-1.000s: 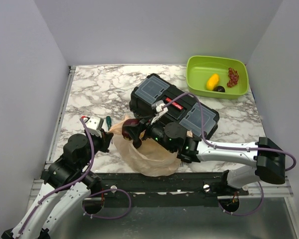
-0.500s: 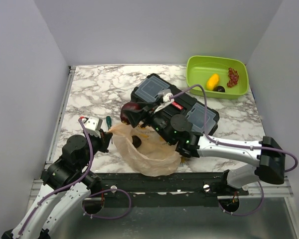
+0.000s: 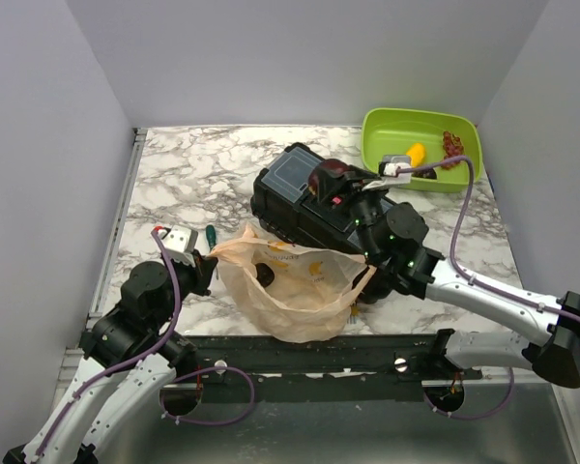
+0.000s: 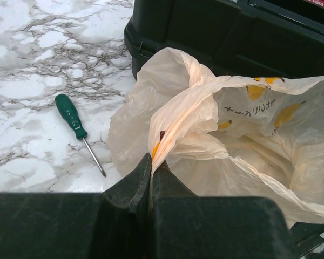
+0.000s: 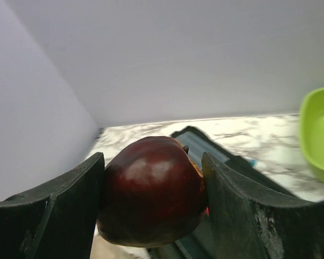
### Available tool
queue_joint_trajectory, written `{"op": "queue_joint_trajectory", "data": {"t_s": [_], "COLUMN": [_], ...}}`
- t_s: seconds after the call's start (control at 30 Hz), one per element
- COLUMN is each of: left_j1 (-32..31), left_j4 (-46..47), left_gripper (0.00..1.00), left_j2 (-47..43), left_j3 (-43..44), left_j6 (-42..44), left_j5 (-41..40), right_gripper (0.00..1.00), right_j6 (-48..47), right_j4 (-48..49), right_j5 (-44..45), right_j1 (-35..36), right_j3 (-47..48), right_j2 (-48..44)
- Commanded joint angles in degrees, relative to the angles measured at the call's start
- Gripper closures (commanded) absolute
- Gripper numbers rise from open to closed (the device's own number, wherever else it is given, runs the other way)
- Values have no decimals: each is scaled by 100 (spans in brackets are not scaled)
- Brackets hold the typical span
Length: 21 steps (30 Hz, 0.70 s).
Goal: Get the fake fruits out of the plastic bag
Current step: Place the fake fruit in the bin.
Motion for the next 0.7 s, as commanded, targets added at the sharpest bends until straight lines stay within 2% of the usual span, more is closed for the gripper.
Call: {"op": "queue_joint_trajectory", "data": {"t_s": [0.0,0.17,0.3,0.43,0.53,0.67], "left_j1": [17,21,31,27,22,25], "left_j4": [19,39,58,54,55,64], "left_gripper": [100,100,100,100,100,100], "left_j2": [48,81,174,211,172,167], "left_j3": [-23,-35,-31,-18,-35,-44], "left_j6": [-45,-44,-43,-36,-36,-36], "left_j5": [-91,-93,-30,4,-20,-22], "right_gripper": [99,99,99,99,99,99], "right_j6": [-91,169,240,189,588,1028], "right_j4": [-668,-1083,-1173,-1161,-1421,-1813], "right_j5": [607,453,394,502,32,-303], "right_j1": [-607,-1726,-2725,-3650,-4440,-5055], "right_j3": [-61,-37,-14,61,296,884], "right_j2": [-197,-284,3,793,1432,2324]}}
